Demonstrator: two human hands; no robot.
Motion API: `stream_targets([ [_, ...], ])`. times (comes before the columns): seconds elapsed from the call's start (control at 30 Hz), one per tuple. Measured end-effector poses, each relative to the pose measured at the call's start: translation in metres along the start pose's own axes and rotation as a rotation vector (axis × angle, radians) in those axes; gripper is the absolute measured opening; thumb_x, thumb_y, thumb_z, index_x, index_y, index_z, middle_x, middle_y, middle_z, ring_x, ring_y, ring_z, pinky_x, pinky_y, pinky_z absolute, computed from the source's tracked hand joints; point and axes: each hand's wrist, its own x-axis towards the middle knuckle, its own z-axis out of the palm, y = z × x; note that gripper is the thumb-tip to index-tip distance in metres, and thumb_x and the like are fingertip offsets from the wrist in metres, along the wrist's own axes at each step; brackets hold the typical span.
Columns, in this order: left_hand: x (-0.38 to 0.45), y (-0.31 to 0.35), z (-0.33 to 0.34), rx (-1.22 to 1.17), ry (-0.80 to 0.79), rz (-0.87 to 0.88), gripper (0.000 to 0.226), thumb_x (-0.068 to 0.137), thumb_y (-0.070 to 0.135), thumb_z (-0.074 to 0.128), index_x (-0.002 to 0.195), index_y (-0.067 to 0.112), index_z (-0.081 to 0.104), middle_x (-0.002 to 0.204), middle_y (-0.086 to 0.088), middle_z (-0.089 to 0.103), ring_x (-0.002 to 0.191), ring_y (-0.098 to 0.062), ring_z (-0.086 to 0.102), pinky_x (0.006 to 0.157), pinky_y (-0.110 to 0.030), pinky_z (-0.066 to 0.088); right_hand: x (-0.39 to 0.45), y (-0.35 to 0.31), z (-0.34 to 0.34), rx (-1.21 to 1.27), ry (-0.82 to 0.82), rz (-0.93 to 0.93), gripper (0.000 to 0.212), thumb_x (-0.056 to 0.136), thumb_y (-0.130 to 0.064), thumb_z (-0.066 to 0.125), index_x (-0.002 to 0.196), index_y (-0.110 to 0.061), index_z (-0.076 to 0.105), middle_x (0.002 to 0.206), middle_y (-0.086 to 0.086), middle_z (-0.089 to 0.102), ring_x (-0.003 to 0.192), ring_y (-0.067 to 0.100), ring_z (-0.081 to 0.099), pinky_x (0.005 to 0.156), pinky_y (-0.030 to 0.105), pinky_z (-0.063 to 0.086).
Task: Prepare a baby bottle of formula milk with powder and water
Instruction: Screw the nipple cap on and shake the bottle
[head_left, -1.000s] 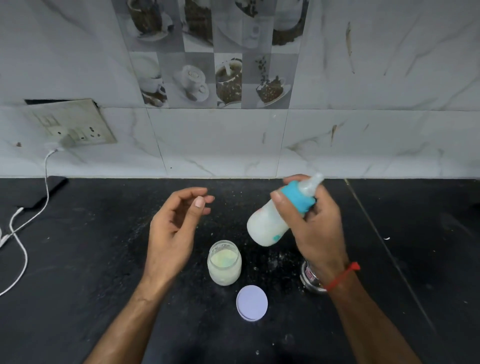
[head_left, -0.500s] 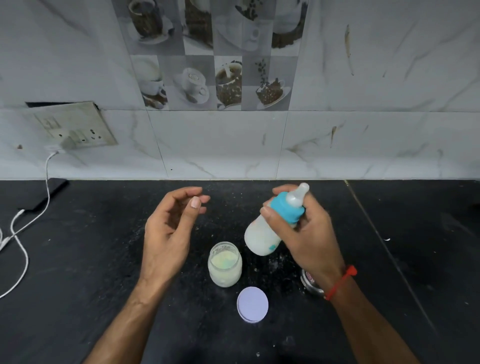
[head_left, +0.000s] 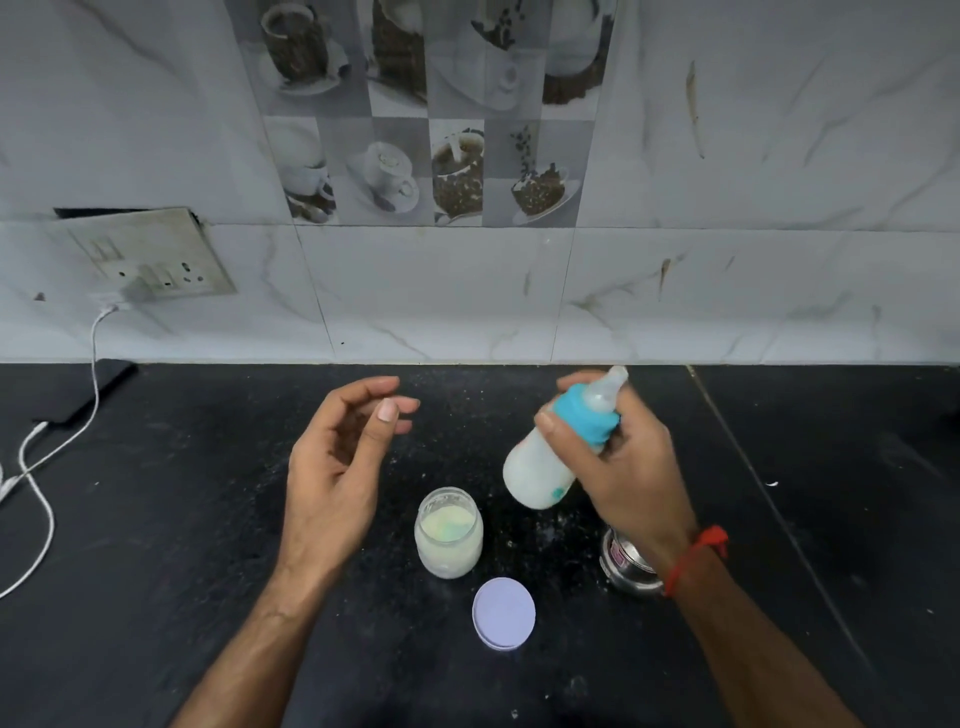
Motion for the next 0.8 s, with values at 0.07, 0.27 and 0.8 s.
stream_targets([
  [0.07, 0.000, 0.002, 0.001, 0.009, 0.003, 0.018, 0.027, 0.098, 0.026, 0.059, 0.122, 0.015, 0.066, 0.108, 0.002, 0.080, 0.097, -0.016, 0.076, 0.090, -0.028, 0.059, 0.000, -0.001, -0.003, 0.057, 0.053, -0.016, 0.043, 0.079, -0.043, 0.077, 0.112, -0.019, 0.066, 0.103, -0.005, 0.074, 0.092, 0.020, 0.073, 0.083, 0.048, 0.062],
  [0.27, 0.000, 0.002, 0.004, -0.003, -0.011, 0.009, 0.030, 0.097, 0.027, 0.059, 0.123, 0.012, 0.065, 0.108, 0.001, 0.080, 0.096, -0.015, 0.077, 0.090, -0.028, 0.060, 0.003, -0.004, -0.007, -0.149, 0.010, -0.044, 0.040, 0.081, -0.047, 0.076, 0.112, -0.024, 0.064, 0.097, -0.010, 0.073, 0.087, 0.012, 0.072, 0.080, 0.042, 0.062],
  [0.8, -0.005, 0.001, 0.010, -0.006, -0.029, 0.006, 0.027, 0.099, 0.024, 0.059, 0.124, 0.014, 0.065, 0.108, 0.000, 0.079, 0.097, -0.017, 0.076, 0.089, -0.026, 0.059, -0.004, 0.016, -0.008, -0.285, -0.043, -0.042, 0.043, 0.082, -0.053, 0.074, 0.114, -0.027, 0.063, 0.099, -0.009, 0.074, 0.089, 0.012, 0.073, 0.082, 0.039, 0.061],
])
